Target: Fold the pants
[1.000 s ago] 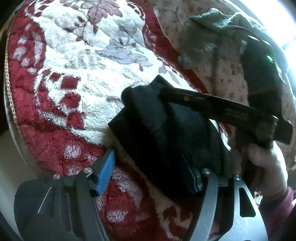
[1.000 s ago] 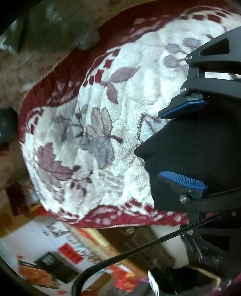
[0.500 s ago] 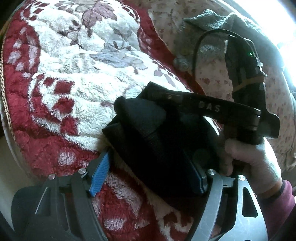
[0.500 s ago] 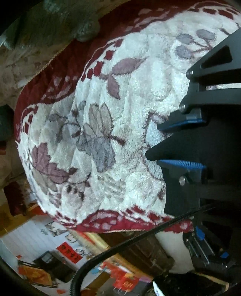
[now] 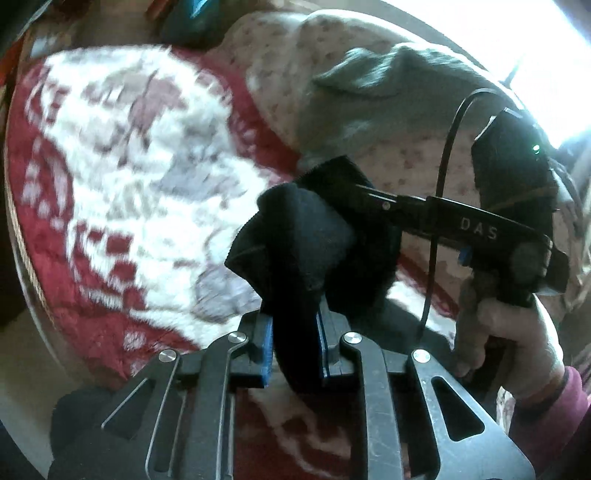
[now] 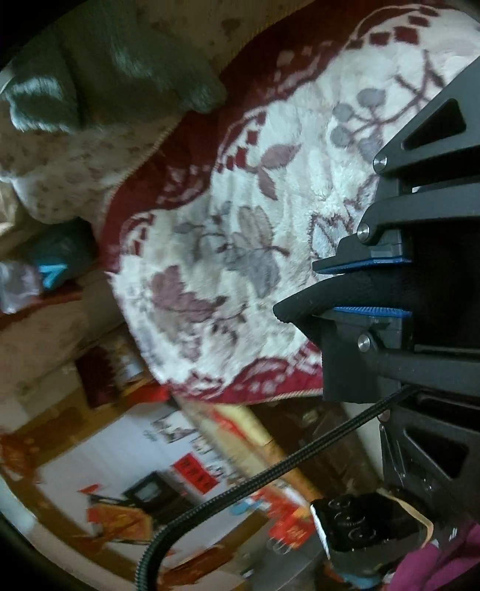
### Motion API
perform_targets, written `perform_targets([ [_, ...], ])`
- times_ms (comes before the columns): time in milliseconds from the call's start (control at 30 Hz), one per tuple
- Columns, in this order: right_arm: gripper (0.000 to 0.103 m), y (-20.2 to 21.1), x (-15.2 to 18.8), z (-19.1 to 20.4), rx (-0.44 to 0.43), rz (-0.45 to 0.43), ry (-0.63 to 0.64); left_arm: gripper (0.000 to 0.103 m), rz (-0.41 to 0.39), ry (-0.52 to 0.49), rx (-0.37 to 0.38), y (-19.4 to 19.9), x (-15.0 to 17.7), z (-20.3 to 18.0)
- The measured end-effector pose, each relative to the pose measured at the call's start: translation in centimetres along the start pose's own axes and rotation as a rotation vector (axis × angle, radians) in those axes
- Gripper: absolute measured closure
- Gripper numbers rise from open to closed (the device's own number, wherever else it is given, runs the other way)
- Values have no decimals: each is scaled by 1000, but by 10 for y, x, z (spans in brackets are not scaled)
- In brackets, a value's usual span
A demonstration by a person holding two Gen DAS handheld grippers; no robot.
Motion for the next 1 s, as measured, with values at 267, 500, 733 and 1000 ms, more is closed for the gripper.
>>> perform_targets([
  [267, 88, 105, 7, -16, -11, -164, -107, 87, -28, -178, 142, 25, -2, -97],
  [500, 88, 199, 46, -48, 32, -281, -210, 87, 20, -323, 271, 26, 26, -184],
  [733, 88, 259, 113, -88, 97, -339, -330, 87, 130, -464, 369, 9, 85, -258],
  [1000, 88, 277, 208, -152, 162, -332, -531, 87, 308, -557, 360, -49, 168, -289],
])
Point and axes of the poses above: each gripper's, at about its wrist camera, not at the fingertips, and y roughly against the way its jaws point, z to its left, x to its underside, the point moved 9 cm from there along -y, roughly the way its jaws point, and after that the axes turned 9 degrees about x, right-handed, at the moved point
